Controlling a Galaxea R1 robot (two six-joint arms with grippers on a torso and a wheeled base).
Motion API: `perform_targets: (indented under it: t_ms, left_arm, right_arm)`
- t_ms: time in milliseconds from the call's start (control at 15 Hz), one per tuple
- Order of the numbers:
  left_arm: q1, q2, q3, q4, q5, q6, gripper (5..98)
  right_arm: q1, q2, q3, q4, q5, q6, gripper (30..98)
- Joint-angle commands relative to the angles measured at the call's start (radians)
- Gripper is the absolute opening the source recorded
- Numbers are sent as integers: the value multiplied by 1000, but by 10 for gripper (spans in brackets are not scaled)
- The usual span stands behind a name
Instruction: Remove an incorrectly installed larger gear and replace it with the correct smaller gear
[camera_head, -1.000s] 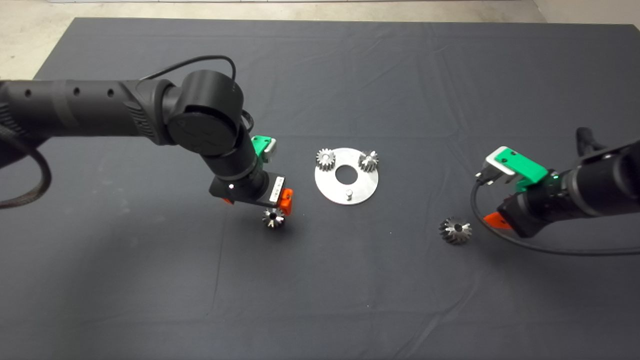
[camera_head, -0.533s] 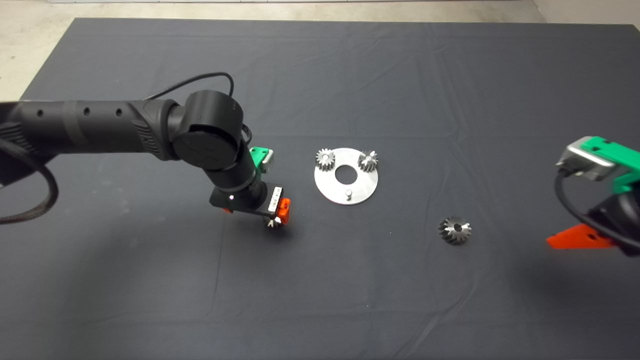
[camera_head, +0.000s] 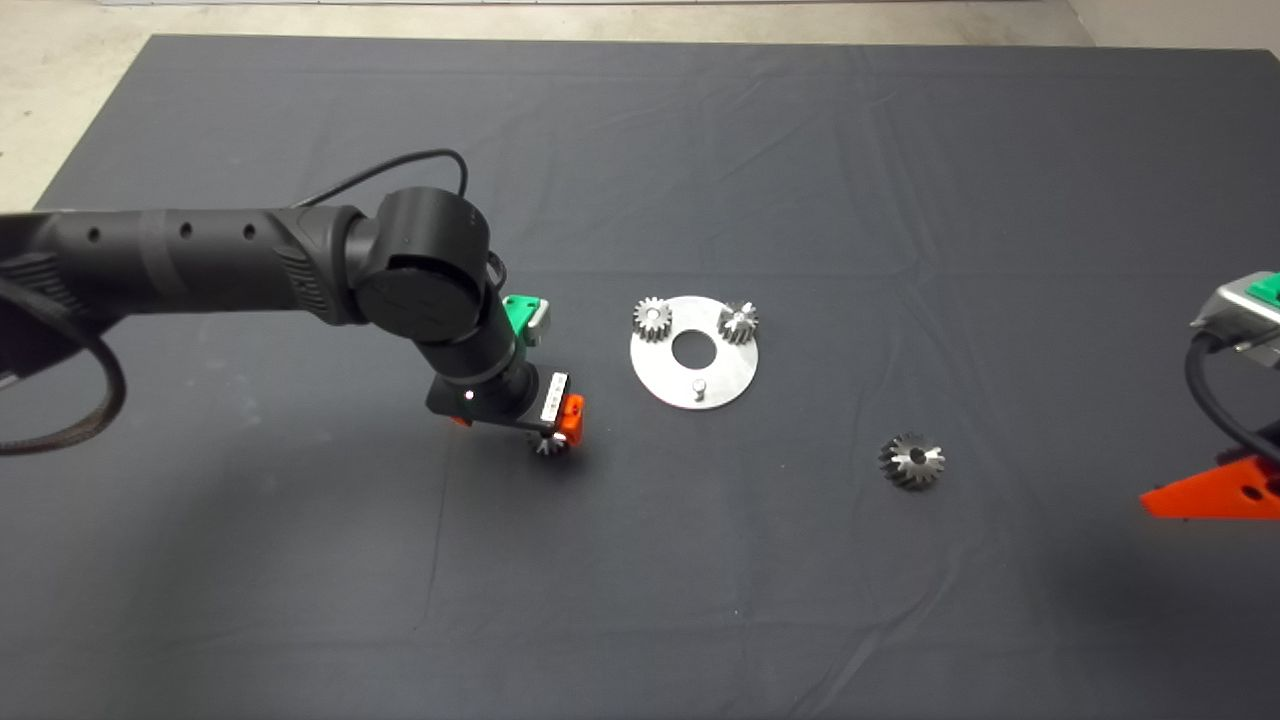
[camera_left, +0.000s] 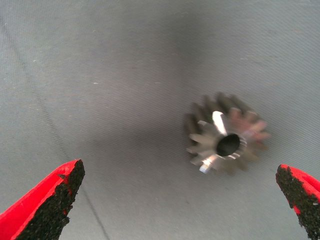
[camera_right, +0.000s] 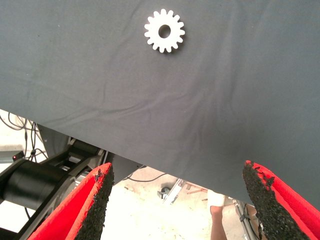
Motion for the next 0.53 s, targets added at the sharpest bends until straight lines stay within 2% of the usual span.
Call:
perform_targets:
  t_ms: [0,67,267,400,467]
  left_arm:
    - [6,17,-24,8,-17,-2,983]
    - [19,21,-27,8,-18,0,983]
    - [19,31,-34,8,-20,3,983]
    - [19,39,-38,8,-38,4,982]
    - [19,43,-52,9,-38,10,983]
  right_arm:
    - [16,1,5,37,1,8,681]
    - [16,1,5,37,2,8,681]
    - [16,3,5,37,2,8,681]
    - [16,3,7,37,0,8,681]
    - [16,3,8,37,1,8,681]
